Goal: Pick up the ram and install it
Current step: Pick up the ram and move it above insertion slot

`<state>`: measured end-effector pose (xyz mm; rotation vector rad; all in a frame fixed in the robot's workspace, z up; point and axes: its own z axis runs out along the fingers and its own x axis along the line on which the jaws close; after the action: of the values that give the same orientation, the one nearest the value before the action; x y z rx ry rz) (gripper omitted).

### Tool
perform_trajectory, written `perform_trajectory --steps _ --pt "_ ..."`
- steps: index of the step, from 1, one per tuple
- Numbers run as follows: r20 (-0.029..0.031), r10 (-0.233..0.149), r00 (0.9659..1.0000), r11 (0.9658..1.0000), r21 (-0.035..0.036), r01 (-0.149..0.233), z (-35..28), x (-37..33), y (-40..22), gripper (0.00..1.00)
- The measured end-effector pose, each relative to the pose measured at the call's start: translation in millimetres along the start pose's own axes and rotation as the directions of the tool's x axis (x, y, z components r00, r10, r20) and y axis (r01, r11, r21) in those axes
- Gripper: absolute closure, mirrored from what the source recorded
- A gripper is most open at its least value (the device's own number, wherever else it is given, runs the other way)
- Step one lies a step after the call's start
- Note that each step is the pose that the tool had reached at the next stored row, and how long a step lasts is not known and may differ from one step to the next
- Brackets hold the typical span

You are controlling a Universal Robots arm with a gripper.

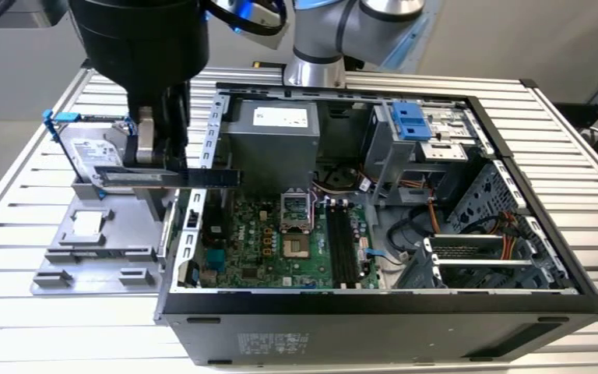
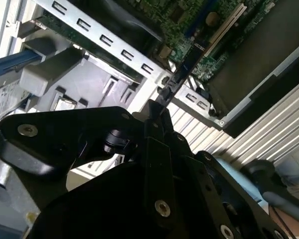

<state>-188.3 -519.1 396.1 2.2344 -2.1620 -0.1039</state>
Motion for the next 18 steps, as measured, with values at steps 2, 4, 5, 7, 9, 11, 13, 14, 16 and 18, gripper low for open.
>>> perform_trajectory --steps 2,4,5,7,9,11,13,14,16,18 --pt "0.0 0.0 1.0 1.0 -0.0007 0.0 -0.5 0.2 -6.1 1.0" --pt "-0.0001 0.0 1.0 1.0 -0.0009 0.0 -0.9 0.4 -12.0 1.0" --pt "-0.0001 0.0 1.0 1.0 -0.0009 0.0 -1.0 0.5 -14.2 1.0" --pt "-0.0001 -0.003 1.0 1.0 -0.0009 0.003 -1.1 0.6 -16.9 1.0" --pt "-0.0004 -0.006 1.0 1.0 -0.0003 0.006 -1.0 0.7 -18.9 1.0" --pt "-0.0008 -0.009 1.0 1.0 0.0024 0.009 -0.6 0.7 -20.9 1.0" --pt "-0.0011 -0.012 0.9999 0.9999 0.0054 0.012 -0.1 0.8 -23.1 1.0" --pt "-0.0012 -0.013 0.9999 0.9999 0.0063 0.013 0.0 0.8 -24.1 1.0" --pt "-0.0013 -0.014 0.9999 0.9999 0.0069 0.014 0.3 0.9 -25.4 1.0" --pt "-0.0014 -0.014 0.9999 0.9999 0.0069 0.014 0.2 0.9 -25.6 1.0"
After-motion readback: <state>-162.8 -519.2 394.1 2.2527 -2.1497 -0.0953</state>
